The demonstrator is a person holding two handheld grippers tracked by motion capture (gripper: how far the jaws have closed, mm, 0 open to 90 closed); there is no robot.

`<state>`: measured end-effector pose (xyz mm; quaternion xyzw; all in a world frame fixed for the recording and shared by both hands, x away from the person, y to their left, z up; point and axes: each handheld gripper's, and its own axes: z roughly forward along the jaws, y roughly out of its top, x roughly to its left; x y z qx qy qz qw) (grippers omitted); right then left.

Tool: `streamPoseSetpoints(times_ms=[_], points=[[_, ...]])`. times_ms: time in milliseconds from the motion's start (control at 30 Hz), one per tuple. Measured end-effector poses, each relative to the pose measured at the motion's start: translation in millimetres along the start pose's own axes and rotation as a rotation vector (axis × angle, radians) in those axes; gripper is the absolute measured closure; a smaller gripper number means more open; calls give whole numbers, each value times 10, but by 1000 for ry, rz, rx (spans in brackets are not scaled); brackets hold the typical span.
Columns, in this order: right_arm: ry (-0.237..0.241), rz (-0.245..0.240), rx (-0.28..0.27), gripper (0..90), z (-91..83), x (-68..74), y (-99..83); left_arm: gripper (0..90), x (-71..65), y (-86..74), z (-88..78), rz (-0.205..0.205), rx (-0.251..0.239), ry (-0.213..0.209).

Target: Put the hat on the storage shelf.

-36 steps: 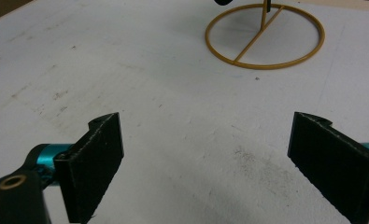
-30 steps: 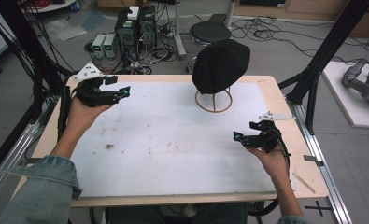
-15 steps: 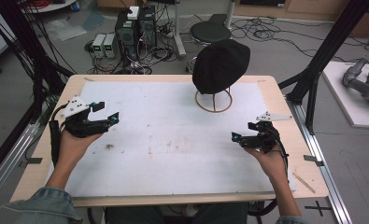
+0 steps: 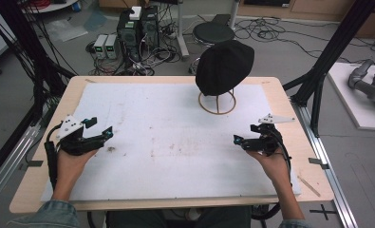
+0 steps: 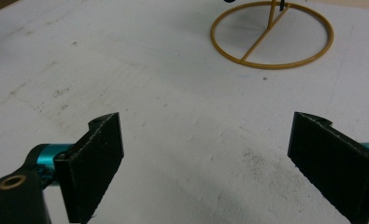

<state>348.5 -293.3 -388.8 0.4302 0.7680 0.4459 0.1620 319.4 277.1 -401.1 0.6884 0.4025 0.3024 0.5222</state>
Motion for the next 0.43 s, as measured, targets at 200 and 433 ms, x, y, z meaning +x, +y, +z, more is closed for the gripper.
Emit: streamPoseSetpoints(times_ms=[200, 433], points=[[-2, -5, 2, 102, 4, 3, 4, 280, 37, -64, -15, -15, -1, 0], [-3, -5, 1, 102, -3, 11, 6, 276, 42, -66, -25, -7, -10, -7]])
